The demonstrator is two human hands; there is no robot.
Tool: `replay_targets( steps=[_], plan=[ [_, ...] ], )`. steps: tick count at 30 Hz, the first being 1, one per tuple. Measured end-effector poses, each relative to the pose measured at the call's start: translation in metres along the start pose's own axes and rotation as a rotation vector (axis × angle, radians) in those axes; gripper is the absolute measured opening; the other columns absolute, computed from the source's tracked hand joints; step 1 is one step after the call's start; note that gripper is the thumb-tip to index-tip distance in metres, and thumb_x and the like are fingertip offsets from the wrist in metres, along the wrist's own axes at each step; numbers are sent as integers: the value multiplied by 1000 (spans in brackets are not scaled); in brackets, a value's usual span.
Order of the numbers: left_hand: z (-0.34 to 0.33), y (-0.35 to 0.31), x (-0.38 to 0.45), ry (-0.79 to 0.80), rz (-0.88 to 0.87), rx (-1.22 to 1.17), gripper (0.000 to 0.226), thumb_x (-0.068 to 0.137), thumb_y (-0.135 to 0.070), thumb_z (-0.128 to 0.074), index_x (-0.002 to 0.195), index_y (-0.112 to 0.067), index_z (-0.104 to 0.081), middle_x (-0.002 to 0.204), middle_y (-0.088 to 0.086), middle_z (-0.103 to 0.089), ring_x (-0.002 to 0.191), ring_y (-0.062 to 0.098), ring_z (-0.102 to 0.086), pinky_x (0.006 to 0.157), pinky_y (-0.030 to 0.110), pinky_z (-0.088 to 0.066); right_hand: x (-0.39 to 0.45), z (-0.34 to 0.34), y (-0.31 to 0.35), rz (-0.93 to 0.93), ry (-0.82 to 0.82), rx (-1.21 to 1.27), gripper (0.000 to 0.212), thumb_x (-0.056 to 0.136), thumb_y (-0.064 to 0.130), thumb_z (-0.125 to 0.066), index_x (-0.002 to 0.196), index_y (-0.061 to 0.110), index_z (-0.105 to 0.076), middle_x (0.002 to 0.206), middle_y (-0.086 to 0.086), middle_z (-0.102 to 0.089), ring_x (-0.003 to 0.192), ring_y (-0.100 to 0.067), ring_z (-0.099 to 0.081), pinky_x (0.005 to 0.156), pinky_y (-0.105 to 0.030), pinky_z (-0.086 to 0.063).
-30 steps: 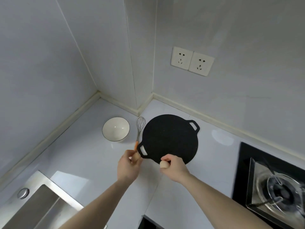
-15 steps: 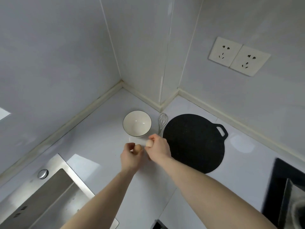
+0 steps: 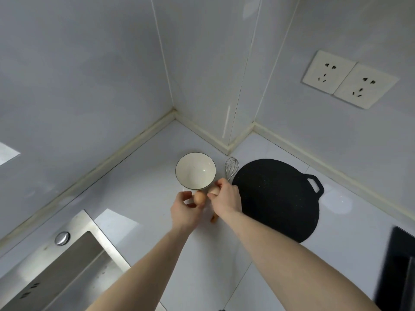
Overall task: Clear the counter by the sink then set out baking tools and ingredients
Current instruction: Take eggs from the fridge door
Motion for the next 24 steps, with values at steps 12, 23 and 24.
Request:
replay_targets(
  steps=[12, 23, 24],
  plan=[
    [-12, -2, -5, -19, 7, -25, 36, 75, -31, -84, 103, -22, -63, 87, -9, -71, 80, 7, -68, 77, 27, -52, -16, 21, -6, 89, -26, 30, 36, 88, 13, -70, 121, 22, -62, 121, 2, -63, 112, -21, -60, 94, -38, -53],
    [-10, 10, -8, -26, 7, 36, 37, 76, -19, -79, 108, -21, -60, 95, -4, -71, 81, 6, -68, 79, 30, -55, -35, 30, -20, 77, -10, 40, 39, 91, 12, -72, 125, 26, -62, 127, 5, -60, 122, -17, -58, 97, -36, -56],
    [-10, 11, -8, -27, 7, 40, 39, 76, -18, -79, 110, -20, -61, 96, -4, -70, 81, 7, -68, 80, 31, -55, -37, 31, -21, 77, -12, 43, 38, 91, 12, -72, 125, 26, -62, 127, 5, -60, 122, -16, -58, 97, -36, -56]
  ],
)
Point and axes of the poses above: each hand's wrist, its own x-axis towards the middle knuckle, its own z-axis out of the back of the hand, y = z × x, the point moved 9 cm from there along x, towards the middle knuckle
